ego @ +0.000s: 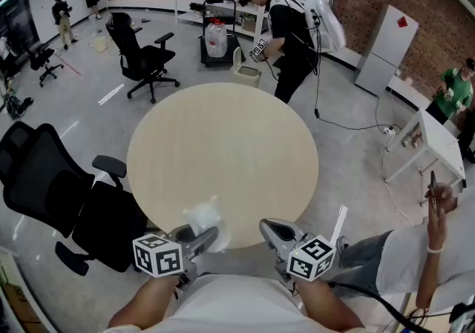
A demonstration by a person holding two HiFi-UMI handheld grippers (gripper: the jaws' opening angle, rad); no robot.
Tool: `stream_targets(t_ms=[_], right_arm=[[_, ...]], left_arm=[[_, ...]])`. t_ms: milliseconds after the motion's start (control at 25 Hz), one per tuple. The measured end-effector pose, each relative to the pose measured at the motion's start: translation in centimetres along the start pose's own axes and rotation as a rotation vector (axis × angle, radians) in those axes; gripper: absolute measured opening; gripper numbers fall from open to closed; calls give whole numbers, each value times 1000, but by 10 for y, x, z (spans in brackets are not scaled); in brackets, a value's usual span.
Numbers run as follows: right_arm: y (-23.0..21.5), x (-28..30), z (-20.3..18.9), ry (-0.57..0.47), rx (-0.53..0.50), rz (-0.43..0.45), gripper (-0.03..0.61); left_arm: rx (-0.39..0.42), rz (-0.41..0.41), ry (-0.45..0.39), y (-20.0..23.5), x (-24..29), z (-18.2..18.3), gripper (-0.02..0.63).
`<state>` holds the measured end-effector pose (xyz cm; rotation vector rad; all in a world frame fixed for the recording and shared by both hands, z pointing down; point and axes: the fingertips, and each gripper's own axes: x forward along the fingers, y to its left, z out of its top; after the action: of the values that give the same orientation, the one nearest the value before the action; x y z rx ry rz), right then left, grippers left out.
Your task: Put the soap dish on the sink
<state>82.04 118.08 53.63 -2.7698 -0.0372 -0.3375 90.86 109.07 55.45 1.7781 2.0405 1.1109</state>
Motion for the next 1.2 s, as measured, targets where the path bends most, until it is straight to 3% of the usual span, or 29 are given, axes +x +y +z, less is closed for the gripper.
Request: stream_targets(t_ms=[440,720,960,1200], right_arm=[[7,1,-7,-3,11,-34,0],[18,9,0,-90,52,-43,2],[27,5,-2,-106,58,-38,2],[22,-8,7,-93,68,-23,2]], left_arm=[[19,-16,26,3,-7,0,169],[19,-27,43,12,-15,-4,169],[15,-30,52,11,-24,-10,169],[12,-14,-9,-3,-25,-1,167]])
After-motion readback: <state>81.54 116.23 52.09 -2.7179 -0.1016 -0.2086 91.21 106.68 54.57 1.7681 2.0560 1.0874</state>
